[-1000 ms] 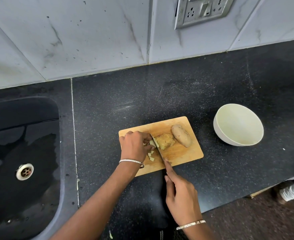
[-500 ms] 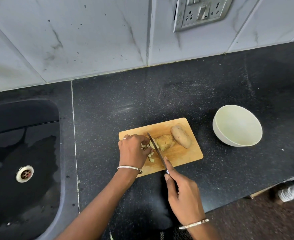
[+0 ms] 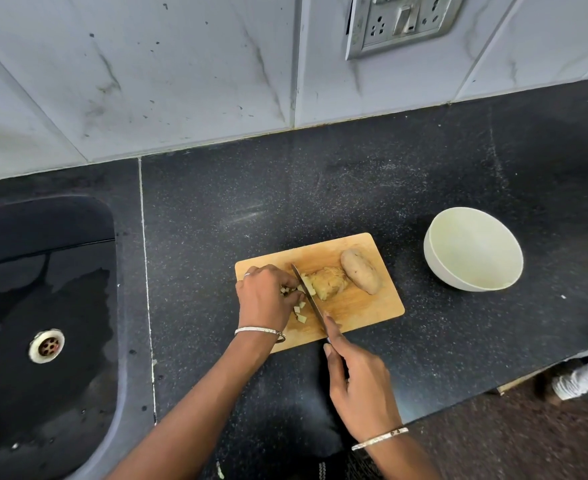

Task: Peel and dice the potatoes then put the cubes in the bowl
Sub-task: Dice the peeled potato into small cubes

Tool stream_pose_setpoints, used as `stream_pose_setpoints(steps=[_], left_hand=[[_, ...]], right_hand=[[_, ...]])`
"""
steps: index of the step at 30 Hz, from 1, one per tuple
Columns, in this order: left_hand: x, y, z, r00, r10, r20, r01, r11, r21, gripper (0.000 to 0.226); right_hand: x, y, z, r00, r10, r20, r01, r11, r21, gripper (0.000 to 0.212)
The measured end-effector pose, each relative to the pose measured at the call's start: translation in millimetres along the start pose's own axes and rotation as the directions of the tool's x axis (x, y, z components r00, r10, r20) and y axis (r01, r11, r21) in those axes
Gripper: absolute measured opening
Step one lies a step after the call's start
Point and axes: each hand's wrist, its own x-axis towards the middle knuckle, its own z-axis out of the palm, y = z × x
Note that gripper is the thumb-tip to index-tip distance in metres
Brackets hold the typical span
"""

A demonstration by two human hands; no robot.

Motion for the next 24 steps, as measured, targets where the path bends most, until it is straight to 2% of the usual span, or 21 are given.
stream_pose_setpoints(steps=[11, 17, 24], left_hand=[[0.4, -3.6, -2.9, 1.000, -0.002, 0.019, 0.003, 0.999, -0.046, 0.017], [-0.5, -4.6, -3.6, 0.999, 0.031, 0.016, -0.031, 0.999, -0.032, 0.022], [-0.4, -5.8, -0.7, 0.996, 0.081, 0.030, -0.079, 0.996, -0.042, 0.030]], right_hand=[[-0.3, 2.6, 16.2, 1.000, 0.008, 0.017, -0.006, 0.990, -0.139, 0.074], [-0.9, 1.5, -6.7, 0.997, -0.046, -0.059, 0.042, 0.996, -0.073, 0.070], [-5.8, 10.4, -16.0, 0.999, -0.002, -0.033, -0.002, 0.992, -0.126, 0.071]])
